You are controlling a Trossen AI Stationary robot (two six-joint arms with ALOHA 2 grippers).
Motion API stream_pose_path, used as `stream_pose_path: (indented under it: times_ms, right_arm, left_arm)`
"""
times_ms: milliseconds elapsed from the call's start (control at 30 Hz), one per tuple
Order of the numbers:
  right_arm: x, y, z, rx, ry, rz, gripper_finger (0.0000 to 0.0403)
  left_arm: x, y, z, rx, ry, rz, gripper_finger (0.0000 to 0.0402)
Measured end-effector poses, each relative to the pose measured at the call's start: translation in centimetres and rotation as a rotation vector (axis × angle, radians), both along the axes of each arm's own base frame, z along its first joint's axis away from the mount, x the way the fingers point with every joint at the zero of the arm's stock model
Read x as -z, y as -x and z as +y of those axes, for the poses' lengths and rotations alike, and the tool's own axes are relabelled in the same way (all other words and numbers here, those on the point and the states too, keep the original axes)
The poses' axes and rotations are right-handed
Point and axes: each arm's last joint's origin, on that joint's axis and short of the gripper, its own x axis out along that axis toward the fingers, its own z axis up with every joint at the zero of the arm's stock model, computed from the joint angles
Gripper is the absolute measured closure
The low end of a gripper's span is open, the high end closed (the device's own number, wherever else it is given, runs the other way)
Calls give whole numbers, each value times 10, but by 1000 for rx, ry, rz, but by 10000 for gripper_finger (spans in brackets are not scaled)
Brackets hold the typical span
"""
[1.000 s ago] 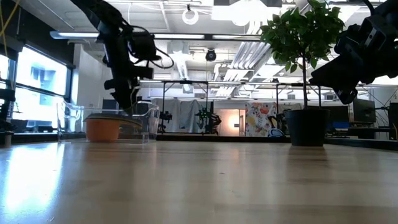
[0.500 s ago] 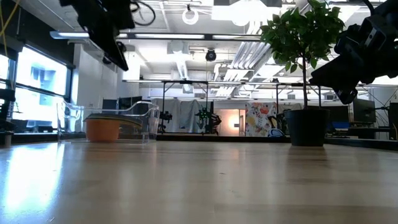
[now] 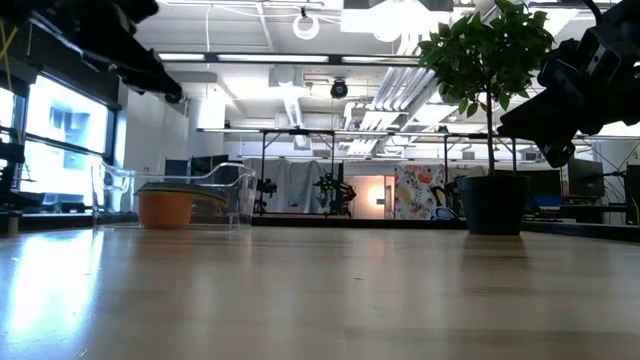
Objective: Nest measuring cups in basket
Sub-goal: Return to Home Position
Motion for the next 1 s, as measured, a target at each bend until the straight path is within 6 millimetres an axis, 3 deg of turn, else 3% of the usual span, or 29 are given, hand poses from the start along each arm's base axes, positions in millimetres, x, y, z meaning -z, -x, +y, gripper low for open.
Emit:
stream_pose_path:
  times_ms: [233, 533, 867, 1000]
  right_arm:
    - [0, 0, 0, 0, 0, 0, 324]
    - [0, 0, 0, 0, 0, 0, 324]
    - [0, 0, 0, 0, 0, 0, 324]
    - [0, 0, 0, 0, 0, 0, 324]
  left_arm:
    - [24, 23, -17, 56, -103, -135, 161]
    - [51, 47, -22, 67, -126, -238, 161]
    - [78, 53, -23, 66, -178, -350, 161]
    - [75, 53, -22, 55, -242, -381, 161]
